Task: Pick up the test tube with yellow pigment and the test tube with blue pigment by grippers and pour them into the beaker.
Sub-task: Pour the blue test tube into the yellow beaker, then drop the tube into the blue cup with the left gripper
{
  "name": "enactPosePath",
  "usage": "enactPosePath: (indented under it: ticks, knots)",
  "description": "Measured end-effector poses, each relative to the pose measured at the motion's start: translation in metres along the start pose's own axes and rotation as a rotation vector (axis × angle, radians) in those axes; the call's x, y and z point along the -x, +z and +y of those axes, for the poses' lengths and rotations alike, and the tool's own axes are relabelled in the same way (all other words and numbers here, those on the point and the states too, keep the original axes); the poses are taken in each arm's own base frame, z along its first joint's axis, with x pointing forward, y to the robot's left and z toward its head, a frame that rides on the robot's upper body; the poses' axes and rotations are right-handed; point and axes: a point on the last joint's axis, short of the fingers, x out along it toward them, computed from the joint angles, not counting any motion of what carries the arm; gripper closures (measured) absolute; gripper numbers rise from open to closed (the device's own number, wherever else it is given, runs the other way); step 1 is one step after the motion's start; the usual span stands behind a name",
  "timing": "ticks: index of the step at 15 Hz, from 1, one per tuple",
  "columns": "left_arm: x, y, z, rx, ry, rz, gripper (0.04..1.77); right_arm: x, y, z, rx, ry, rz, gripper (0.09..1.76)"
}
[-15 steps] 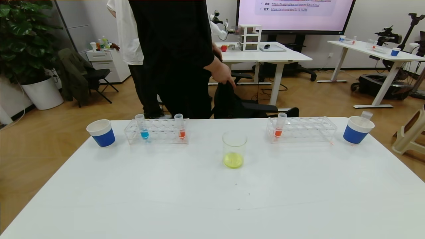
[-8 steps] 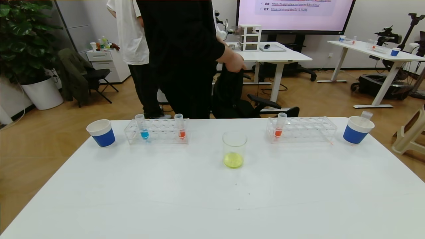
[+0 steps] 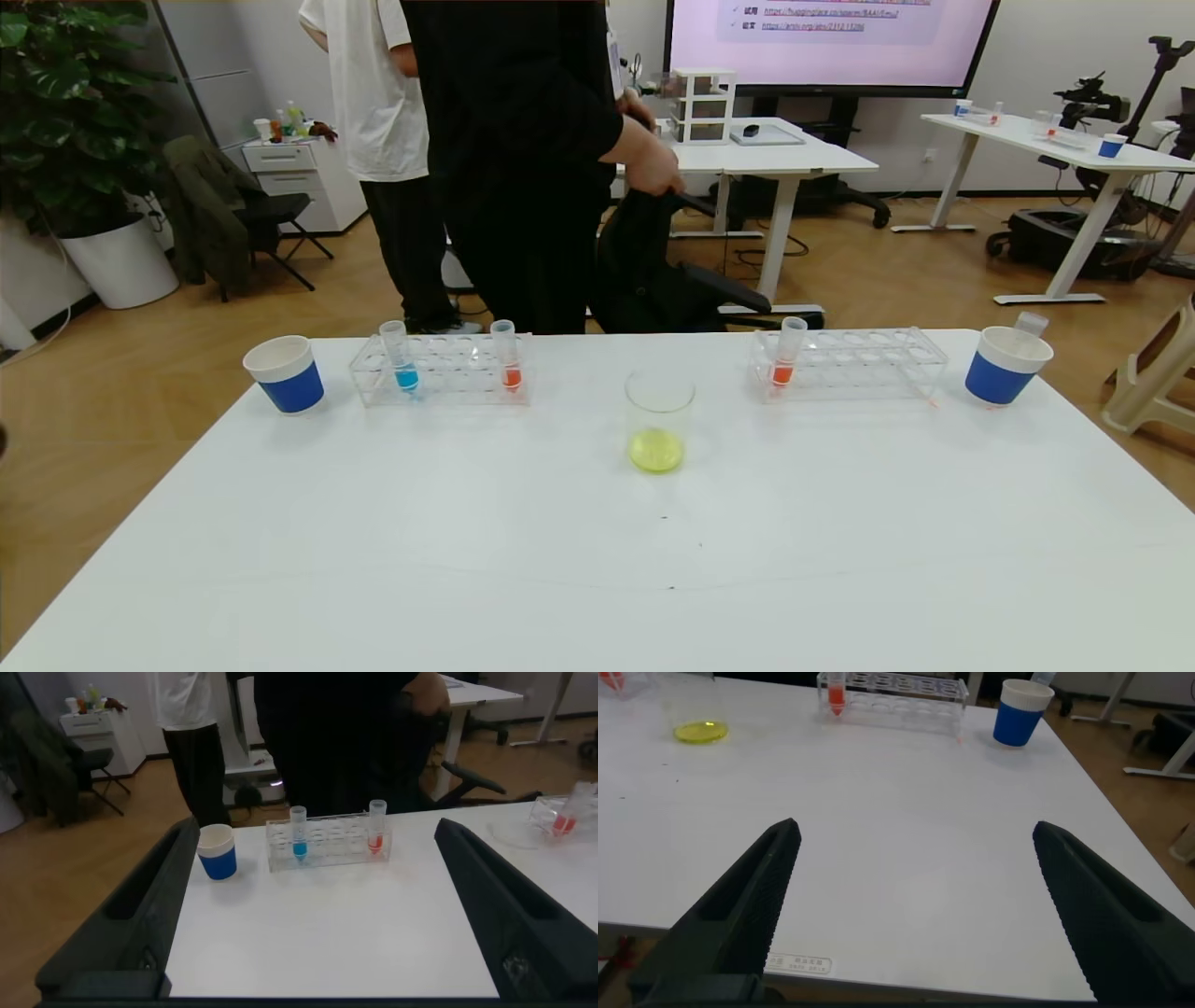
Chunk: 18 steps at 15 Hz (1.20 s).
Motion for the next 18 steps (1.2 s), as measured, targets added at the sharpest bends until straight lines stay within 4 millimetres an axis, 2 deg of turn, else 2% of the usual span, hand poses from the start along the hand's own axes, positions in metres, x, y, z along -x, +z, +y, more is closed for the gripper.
enactPosePath:
  ticks: [2, 4, 6, 9, 13, 15, 18]
  knots:
    - [-0.045, 0.000, 0.002, 0.001, 0.006, 0.001, 0.06, 0.000, 0.000, 0.000, 0.000, 0.000, 0.000, 0.11]
    - [-0.091, -0.012, 0.003, 0.002, 0.010, 0.006, 0.06, 0.000, 0.000, 0.000, 0.000, 0.000, 0.000, 0.11]
    - [-0.134, -0.032, 0.004, 0.006, 0.014, 0.012, 0.06, 0.000, 0.000, 0.000, 0.000, 0.000, 0.000, 0.11]
    - [-0.186, -0.072, 0.004, 0.010, 0.017, 0.031, 0.06, 0.000, 0.000, 0.000, 0.000, 0.000, 0.000, 0.11]
    - [-0.235, -0.135, 0.002, 0.014, 0.037, 0.072, 0.06, 0.000, 0.000, 0.000, 0.000, 0.000, 0.001, 0.11]
    - [-0.250, -0.167, 0.000, 0.018, 0.053, 0.130, 0.06, 0.000, 0.000, 0.000, 0.000, 0.000, 0.000, 0.11]
    - [-0.268, -0.199, -0.003, 0.018, 0.053, 0.182, 0.06, 0.000, 0.000, 0.000, 0.000, 0.000, 0.000, 0.11]
